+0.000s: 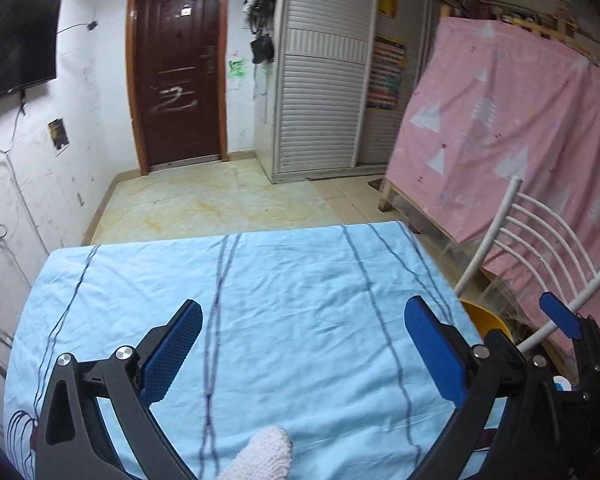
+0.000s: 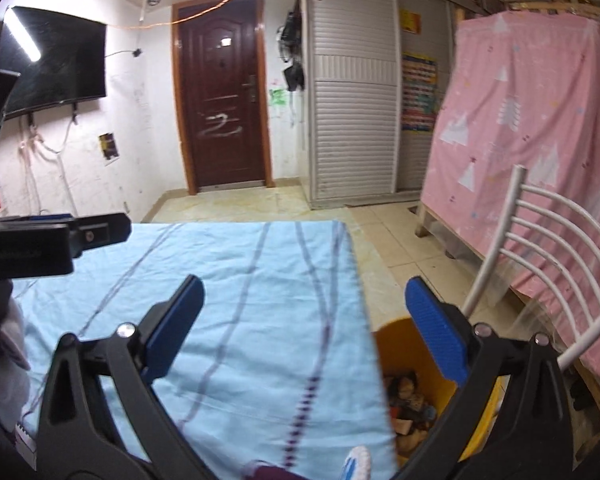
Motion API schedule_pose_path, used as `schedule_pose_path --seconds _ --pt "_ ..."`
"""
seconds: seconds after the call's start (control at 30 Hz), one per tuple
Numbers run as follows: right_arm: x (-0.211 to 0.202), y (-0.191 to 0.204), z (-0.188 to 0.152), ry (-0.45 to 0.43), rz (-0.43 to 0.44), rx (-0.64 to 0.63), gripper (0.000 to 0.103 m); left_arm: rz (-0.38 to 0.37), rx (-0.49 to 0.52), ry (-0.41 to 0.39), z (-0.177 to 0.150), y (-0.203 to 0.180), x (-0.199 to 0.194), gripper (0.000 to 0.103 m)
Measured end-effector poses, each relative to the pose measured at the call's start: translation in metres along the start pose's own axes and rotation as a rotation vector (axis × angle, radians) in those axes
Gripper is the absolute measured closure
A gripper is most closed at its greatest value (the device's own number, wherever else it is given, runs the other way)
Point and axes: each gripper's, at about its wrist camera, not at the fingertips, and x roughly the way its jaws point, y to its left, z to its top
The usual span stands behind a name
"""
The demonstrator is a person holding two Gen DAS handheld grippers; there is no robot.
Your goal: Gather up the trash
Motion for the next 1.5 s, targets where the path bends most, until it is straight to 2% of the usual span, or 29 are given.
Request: schedule_pose_path --seconds 0.33,0.57,1.5 --pt "0.006 0.050 0.009 0.010 0.056 -0.070 0.006 0.110 -0.059 -0.057 -0.012 0.054 -0.026 0.011" --pt "0.001 0.072 0.012 0.004 0.080 -0.104 0.006 0.139 -0.085 -0.066 -0.020 0.074 -0.037 0.011" --pt "-0.006 0.102 0.016 -0.007 0.091 -0.152 0.006 0.157 -0.131 -0.077 -0.026 0.100 -0.048 0.011"
